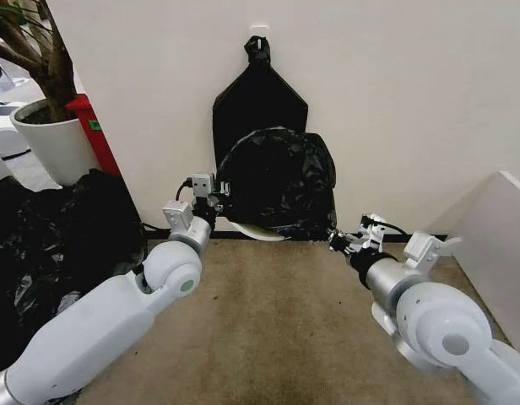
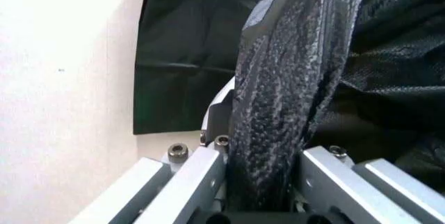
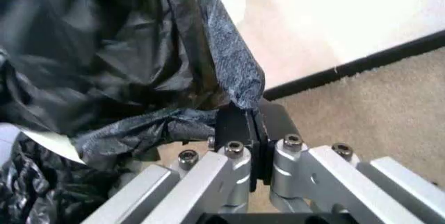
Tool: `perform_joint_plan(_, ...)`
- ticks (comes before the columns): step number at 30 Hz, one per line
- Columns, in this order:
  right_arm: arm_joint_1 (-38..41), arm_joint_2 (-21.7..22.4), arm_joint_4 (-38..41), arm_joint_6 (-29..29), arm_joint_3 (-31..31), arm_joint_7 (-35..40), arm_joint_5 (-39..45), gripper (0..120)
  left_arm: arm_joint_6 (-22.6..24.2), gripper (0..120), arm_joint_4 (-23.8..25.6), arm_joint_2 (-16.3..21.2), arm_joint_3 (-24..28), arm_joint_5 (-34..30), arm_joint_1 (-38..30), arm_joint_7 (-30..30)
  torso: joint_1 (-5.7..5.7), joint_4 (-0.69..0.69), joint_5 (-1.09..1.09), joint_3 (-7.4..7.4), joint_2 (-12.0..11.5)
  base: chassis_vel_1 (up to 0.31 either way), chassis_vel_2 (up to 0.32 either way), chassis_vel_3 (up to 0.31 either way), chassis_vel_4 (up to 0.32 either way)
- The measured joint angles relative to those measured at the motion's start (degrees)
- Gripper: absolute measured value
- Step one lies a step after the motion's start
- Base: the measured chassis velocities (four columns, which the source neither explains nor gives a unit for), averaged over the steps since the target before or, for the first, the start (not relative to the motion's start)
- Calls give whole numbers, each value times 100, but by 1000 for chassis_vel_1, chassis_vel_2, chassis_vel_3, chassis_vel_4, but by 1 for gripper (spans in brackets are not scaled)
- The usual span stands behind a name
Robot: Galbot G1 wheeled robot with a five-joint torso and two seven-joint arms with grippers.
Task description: Place the garbage bag over the trash bin.
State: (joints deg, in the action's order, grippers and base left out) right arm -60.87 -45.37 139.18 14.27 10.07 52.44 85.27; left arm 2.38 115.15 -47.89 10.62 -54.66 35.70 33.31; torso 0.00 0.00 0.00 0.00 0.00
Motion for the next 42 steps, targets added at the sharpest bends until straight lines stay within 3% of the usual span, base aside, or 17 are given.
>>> perform_joint_plan(8, -427, -179, -51, 70, -3, -399, -134, 0, 48, 0, 179, 29, -150, -483, 20, 82, 0, -1, 0, 0, 0, 0, 0, 0, 0)
perform_joint_plan(13, -813, -323, -313, 155, -26, -1400, -547, 0, 88, 0, 340, 87, -328, -890, 160, 78, 0, 0, 0, 0, 0, 0, 0, 0, 0)
perform_joint_plan(20, -796, -566, -852, 40, -258, -2216, -1389, 0, 218, 0, 577, 123, -452, -1682, 210, 181, 0, 0, 0, 0, 0, 0, 0, 0, 0)
perform_joint_plan(28, -725, -707, -1463, -271, -302, -2426, -2402, 0, 387, 0, 802, 129, -506, -2208, 324, 355, 1, 0, 1, 0, 0, 0, 0, 0, 0)
perform_joint_plan(41, -800, -681, -1728, -296, -125, -2443, -2713, 0, 457, 0, 851, 72, -527, -2545, 338, 584, 1, -1, 1, 0, 0, 0, 0, 0, 0)
perform_joint_plan(42, -831, -653, -1677, -282, -107, -2462, -2734, 5, 460, 0, 804, 74, -551, -2536, 353, 576, 1, 0, 1, 0, 0, 0, 0, 0, 0)
